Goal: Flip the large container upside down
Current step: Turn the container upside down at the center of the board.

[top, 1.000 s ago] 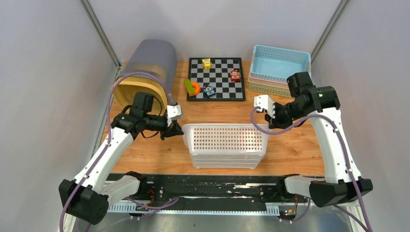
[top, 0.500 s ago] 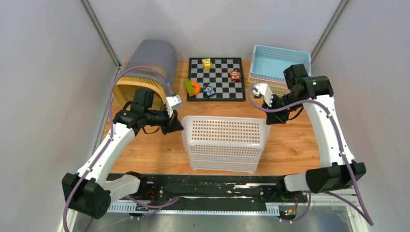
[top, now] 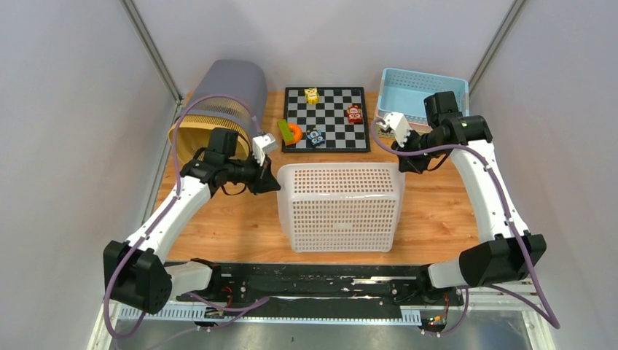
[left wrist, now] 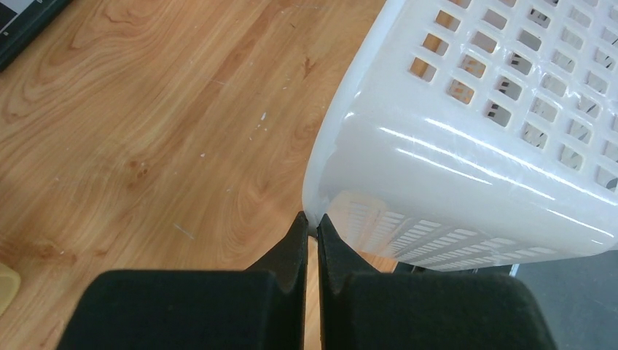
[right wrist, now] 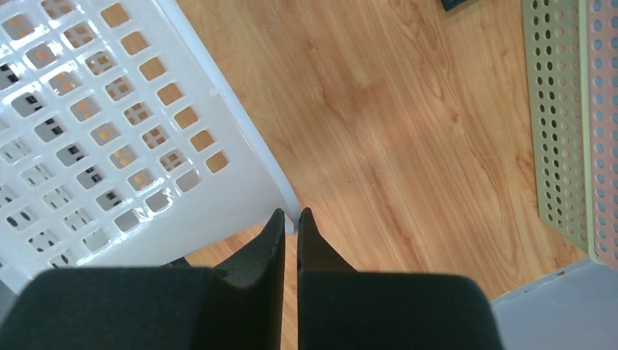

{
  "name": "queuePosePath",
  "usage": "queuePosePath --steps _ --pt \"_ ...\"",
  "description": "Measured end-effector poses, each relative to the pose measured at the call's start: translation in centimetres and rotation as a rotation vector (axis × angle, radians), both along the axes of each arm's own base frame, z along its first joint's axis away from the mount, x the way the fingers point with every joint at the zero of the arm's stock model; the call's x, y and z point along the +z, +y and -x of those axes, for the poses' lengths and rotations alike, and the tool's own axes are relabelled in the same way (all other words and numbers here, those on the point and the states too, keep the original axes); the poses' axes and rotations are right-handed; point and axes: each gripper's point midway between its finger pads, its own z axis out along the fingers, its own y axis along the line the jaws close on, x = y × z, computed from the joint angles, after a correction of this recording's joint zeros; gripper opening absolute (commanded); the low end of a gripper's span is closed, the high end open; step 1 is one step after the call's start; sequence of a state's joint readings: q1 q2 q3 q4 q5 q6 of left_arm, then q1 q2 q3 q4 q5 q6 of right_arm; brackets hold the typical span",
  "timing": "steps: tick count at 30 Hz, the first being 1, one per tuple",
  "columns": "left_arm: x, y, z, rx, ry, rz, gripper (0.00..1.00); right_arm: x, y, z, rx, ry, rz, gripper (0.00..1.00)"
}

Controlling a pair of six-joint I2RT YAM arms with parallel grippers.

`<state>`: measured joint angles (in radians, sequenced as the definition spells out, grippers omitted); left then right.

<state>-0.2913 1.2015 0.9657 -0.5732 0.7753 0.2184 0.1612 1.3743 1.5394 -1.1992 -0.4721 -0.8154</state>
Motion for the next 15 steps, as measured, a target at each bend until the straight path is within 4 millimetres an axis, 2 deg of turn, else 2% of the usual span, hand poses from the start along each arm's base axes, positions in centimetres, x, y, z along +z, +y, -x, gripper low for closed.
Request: queuePosePath --steps 11,15 --pt "-1.6 -0.7 -1.5 0.051 0.085 0.023 0.0 -1.8 -0.9 -4.7 -0.089 -0.018 -0.017 0.03" --pt "-2.1 -0.9 -1.9 0.063 0.109 0.027 0.0 -2.5 -1.1 -5.8 -0.104 -0.02 -0.023 0.03"
